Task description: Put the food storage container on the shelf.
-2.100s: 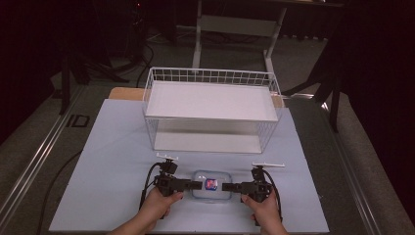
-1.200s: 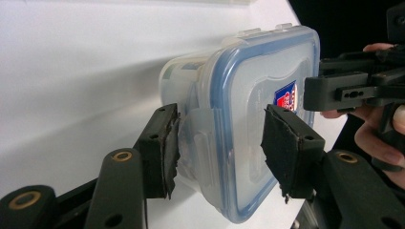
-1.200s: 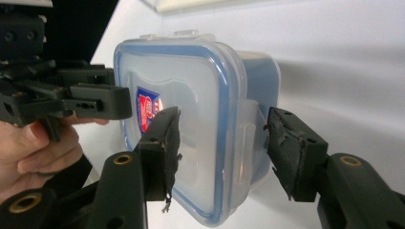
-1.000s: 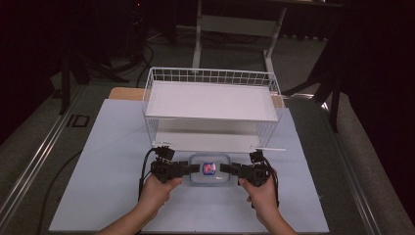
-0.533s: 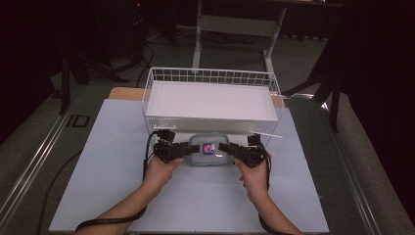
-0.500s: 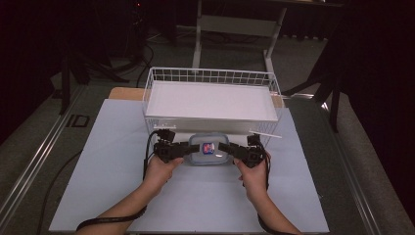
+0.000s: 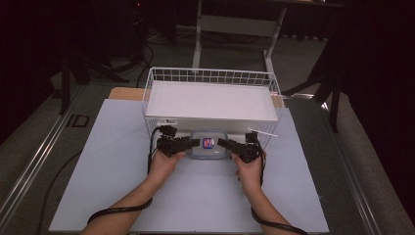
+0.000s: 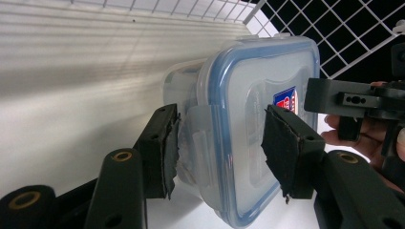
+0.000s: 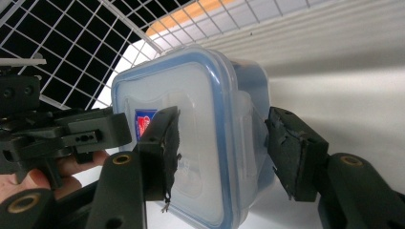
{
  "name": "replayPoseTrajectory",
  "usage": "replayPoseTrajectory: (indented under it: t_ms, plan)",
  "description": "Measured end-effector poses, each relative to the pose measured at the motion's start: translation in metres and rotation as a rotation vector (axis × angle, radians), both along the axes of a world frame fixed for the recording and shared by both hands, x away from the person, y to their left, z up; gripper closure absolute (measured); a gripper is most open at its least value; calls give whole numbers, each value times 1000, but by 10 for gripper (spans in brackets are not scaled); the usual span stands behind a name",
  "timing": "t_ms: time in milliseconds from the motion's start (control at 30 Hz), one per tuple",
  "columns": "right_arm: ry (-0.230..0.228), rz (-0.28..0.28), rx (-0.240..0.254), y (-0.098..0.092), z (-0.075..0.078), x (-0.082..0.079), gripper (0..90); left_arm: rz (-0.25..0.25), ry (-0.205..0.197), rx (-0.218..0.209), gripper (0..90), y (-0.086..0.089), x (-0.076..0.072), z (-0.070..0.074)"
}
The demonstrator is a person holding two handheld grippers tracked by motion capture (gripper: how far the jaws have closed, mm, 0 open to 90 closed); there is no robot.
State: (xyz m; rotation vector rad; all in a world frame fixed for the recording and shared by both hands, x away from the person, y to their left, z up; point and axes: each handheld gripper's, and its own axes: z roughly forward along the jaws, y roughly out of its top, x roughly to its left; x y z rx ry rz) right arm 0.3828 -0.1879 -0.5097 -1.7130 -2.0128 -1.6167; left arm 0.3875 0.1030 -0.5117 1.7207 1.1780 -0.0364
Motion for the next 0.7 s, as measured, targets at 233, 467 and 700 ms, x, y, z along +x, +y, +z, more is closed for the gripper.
replayPoseTrajectory:
  t_ms: [233, 467, 700]
  plan:
    - [3, -23, 26, -2, -7, 7, 452, 9, -58, -11, 490, -1, 7, -3]
    - [2, -39, -1, 1, -7, 13, 425, 3, -58, -16, 452, -2, 11, -8]
    - [-30, -48, -79, 5, -7, 13, 427, 44, -91, 2, 400, -6, 6, -14]
